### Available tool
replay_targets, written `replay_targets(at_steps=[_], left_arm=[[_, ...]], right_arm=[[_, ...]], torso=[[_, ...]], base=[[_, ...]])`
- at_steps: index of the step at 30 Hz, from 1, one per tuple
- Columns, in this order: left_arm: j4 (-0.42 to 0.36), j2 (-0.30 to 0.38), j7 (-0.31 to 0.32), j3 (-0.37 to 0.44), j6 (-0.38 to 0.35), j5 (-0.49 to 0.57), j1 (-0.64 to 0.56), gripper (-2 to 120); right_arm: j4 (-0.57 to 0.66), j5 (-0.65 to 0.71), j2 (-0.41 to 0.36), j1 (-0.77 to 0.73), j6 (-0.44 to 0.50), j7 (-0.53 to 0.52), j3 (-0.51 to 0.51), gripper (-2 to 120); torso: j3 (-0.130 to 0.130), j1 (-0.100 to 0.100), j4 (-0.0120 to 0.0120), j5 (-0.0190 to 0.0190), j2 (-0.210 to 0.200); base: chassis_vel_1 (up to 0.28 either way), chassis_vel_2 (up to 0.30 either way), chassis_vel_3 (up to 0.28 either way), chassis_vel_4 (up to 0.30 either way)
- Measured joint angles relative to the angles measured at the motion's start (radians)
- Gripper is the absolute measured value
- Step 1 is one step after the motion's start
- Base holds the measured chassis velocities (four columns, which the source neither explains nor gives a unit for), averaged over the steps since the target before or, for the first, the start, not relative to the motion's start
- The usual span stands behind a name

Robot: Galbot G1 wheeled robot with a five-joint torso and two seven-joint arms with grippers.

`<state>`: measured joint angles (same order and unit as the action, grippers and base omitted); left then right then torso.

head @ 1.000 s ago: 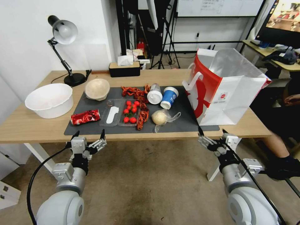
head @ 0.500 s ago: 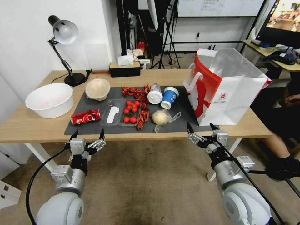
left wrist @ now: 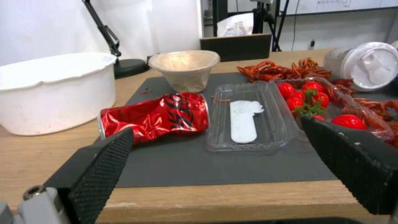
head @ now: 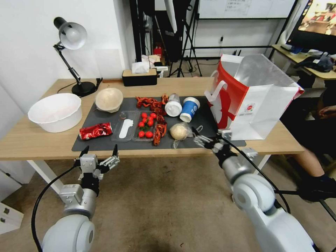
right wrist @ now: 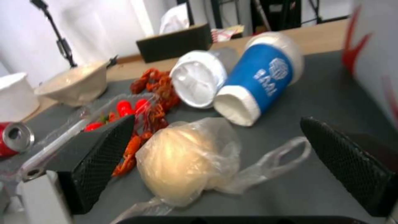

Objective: Pick up the trash from the table and place it into the takeout bag.

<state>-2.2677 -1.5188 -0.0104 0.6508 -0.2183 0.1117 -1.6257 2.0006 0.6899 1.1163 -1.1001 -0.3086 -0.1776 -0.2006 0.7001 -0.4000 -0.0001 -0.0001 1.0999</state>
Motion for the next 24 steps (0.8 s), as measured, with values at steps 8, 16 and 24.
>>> replay_targets(at_steps=[8, 16, 24], left_arm=[[-0.005, -0.011, 0.000, 0.009, 0.001, -0.008, -0.005, 100], [-0.008, -0.021, 0.002, 0.015, 0.015, -0.016, -0.012, 100], [-0.010, -0.026, 0.004, 0.016, 0.030, -0.021, -0.018, 100]], right_arm=[[-0.112, 0.077, -0.006, 0.163, -0.042, -0.056, 0.149, 100], [-0.151, 0.106, 0.010, 0.227, -0.100, -0.104, 0.214, 100], [-0.165, 0.105, 0.017, 0.248, -0.147, -0.134, 0.247, 90]], torso=[[0.000, 0.000, 0.0003, 0.0000, 0.000], [0.000, 0.000, 0.0001, 0.0001, 0.000], [0.000, 0.000, 0.0001, 0.0001, 0.000]], base=[[0.000, 0.000, 0.000, 0.000], [0.000, 0.000, 0.000, 0.000], [0.000, 0.000, 0.000, 0.000]])
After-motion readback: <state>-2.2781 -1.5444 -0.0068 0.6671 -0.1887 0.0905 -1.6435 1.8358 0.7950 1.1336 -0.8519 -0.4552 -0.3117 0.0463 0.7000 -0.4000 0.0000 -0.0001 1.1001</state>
